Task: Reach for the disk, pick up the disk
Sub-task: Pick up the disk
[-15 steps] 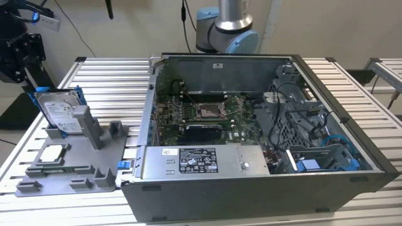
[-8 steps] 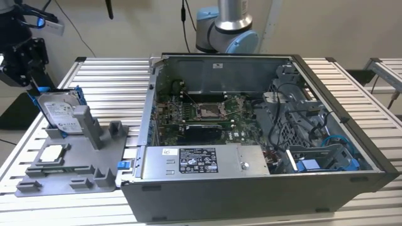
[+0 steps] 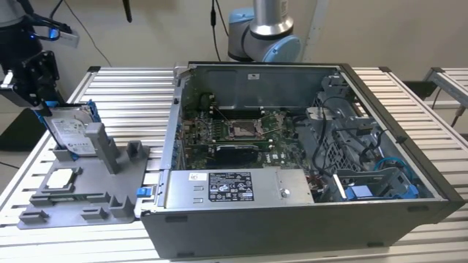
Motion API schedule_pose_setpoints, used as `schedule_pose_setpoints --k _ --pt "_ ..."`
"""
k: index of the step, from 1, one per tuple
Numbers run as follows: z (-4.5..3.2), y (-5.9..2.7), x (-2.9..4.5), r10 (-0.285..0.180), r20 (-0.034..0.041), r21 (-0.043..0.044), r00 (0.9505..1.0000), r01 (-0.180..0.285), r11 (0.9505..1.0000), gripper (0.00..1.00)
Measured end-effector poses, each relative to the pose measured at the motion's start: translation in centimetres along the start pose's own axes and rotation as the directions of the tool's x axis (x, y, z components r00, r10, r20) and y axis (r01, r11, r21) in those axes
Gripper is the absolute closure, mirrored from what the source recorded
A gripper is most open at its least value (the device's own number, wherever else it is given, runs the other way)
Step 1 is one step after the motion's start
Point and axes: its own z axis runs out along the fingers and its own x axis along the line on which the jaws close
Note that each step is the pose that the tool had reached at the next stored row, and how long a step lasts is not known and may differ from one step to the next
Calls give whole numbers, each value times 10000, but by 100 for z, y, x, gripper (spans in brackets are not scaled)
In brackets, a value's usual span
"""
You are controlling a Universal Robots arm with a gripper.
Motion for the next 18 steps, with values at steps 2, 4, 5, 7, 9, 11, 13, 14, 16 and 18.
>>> schedule_pose_setpoints --k 2,4,5,7,9,11,13,14,16,18 --pt "37 -1 -1 -113 -2 1 9999 113 9999 0" --pt "73 -2 0 -180 -5 1 9998 180 9998 0" --pt "90 -2 0 -205 -5 1 9998 205 9998 0" --pt "128 -3 0 -253 -6 2 9997 253 9997 0" --pt "165 -4 0 -273 -7 3 9996 273 9996 0" --pt "200 -5 0 -287 -8 3 9996 287 9996 0" --pt "237 -6 0 -300 -8 7 9995 300 9995 0" --pt "255 -7 0 -307 -8 9 9995 307 9995 0" --pt "292 -8 0 -322 -8 14 9995 322 9995 0" --pt "328 -8 0 -338 -9 18 9994 338 9994 0"
